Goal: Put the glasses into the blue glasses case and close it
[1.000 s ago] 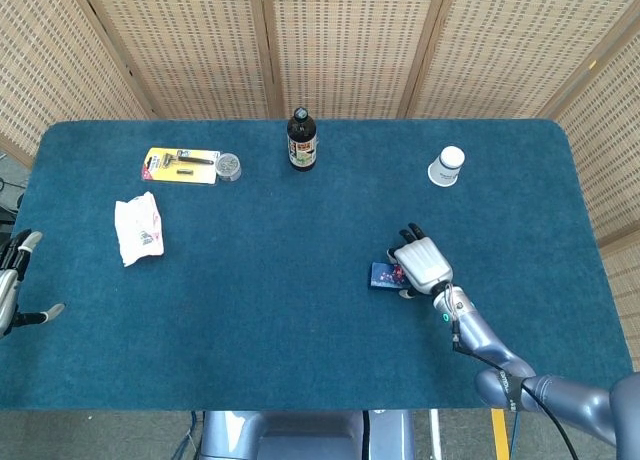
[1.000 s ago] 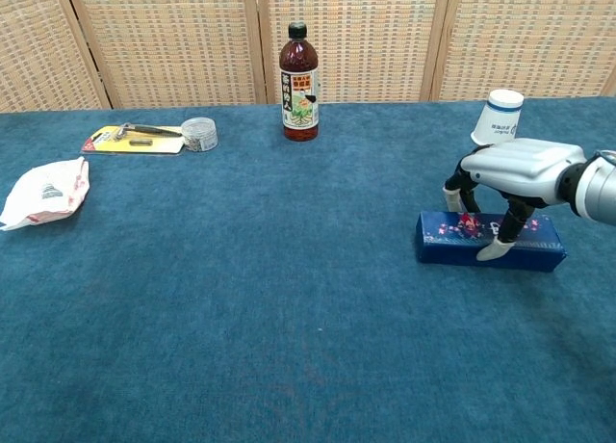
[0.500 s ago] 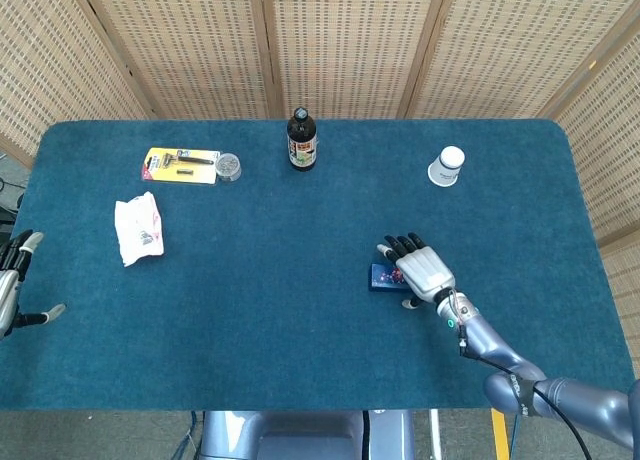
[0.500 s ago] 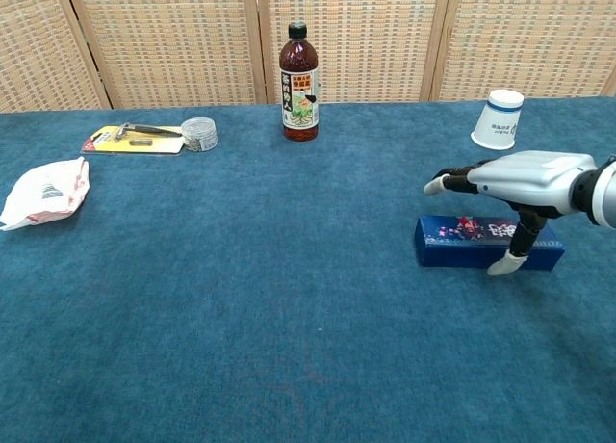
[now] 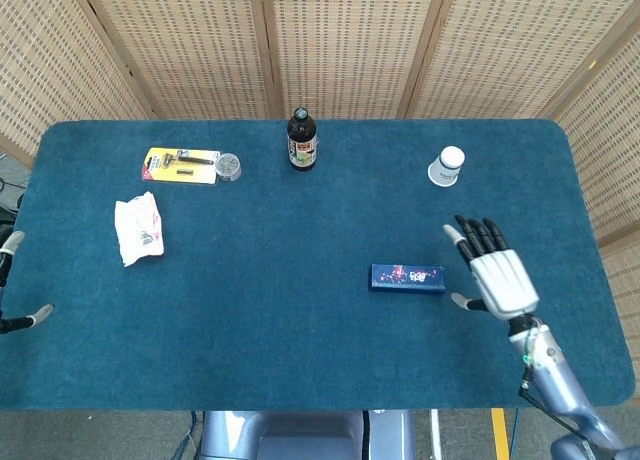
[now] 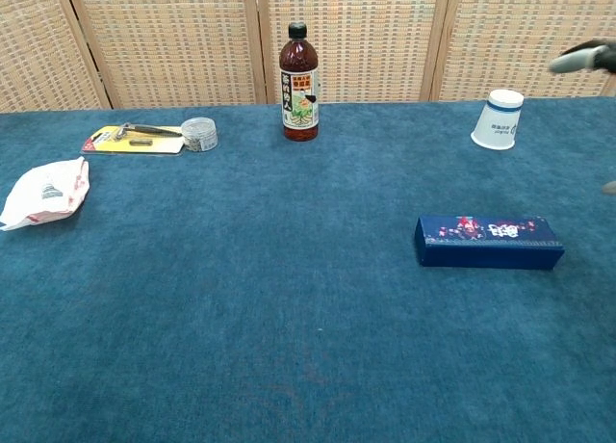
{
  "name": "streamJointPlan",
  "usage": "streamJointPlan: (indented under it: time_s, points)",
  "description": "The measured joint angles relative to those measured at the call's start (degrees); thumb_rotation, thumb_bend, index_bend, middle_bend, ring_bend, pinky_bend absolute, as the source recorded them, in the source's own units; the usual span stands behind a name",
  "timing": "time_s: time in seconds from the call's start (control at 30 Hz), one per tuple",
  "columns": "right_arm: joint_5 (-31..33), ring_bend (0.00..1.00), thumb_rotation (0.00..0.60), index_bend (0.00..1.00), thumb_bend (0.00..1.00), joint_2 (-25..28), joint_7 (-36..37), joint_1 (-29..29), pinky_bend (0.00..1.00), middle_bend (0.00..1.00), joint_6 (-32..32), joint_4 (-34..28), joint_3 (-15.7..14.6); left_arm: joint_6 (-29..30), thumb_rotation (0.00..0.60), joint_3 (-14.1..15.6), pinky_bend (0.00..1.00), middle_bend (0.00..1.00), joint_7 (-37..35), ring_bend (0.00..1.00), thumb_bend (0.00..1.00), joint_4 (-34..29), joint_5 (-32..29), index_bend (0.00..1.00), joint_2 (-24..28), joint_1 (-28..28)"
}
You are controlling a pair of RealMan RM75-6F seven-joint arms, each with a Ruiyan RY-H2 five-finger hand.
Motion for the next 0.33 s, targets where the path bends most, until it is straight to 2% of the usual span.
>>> streamJointPlan:
  time_s: [0.17,0.33]
  points:
    - [-4.5,0.00,0.600,0.00,0.00,1.7,8.1,-9.3,0.00,0.00,11.6,1.1,-2.5,3.8,0.600,0.4,0.00,0.00,-1.6,0.00,0.00,-0.6,2.3,0.00,0.8,2.0]
    - [-7.9,0.00,0.600,0.00,0.00,1.6,10.9,-16.4,0.00,0.00,20.8,4.4,-3.8,6.9,0.600,1.4,0.00,0.00,-4.3,0.00,0.00,-1.2,5.9,0.00,2.2,3.9]
